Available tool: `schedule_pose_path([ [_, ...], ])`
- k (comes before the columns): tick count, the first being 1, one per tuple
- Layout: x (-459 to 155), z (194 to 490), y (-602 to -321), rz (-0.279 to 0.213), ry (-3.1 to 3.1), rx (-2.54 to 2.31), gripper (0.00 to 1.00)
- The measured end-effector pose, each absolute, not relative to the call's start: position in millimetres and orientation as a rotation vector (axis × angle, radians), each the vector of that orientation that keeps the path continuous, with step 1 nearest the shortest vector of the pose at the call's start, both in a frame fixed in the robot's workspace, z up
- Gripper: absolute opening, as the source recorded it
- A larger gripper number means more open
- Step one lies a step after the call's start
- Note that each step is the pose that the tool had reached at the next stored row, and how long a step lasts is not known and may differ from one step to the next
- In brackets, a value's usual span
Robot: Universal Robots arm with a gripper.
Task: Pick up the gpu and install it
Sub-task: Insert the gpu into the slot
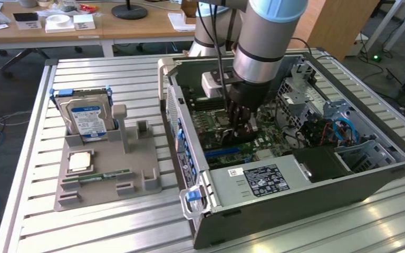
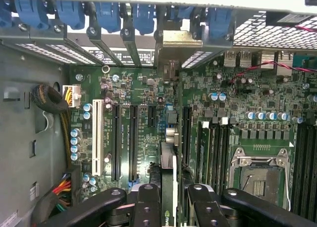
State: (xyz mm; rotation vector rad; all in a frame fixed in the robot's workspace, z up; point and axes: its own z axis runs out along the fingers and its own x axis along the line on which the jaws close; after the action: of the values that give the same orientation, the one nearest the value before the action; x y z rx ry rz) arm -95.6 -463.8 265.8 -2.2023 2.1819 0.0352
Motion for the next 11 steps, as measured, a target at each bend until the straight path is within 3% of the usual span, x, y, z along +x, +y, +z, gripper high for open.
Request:
schedule_pose_path([
  [11,-98.6,260.8,-463.8,0.034,2.182,-2.203,0.26],
])
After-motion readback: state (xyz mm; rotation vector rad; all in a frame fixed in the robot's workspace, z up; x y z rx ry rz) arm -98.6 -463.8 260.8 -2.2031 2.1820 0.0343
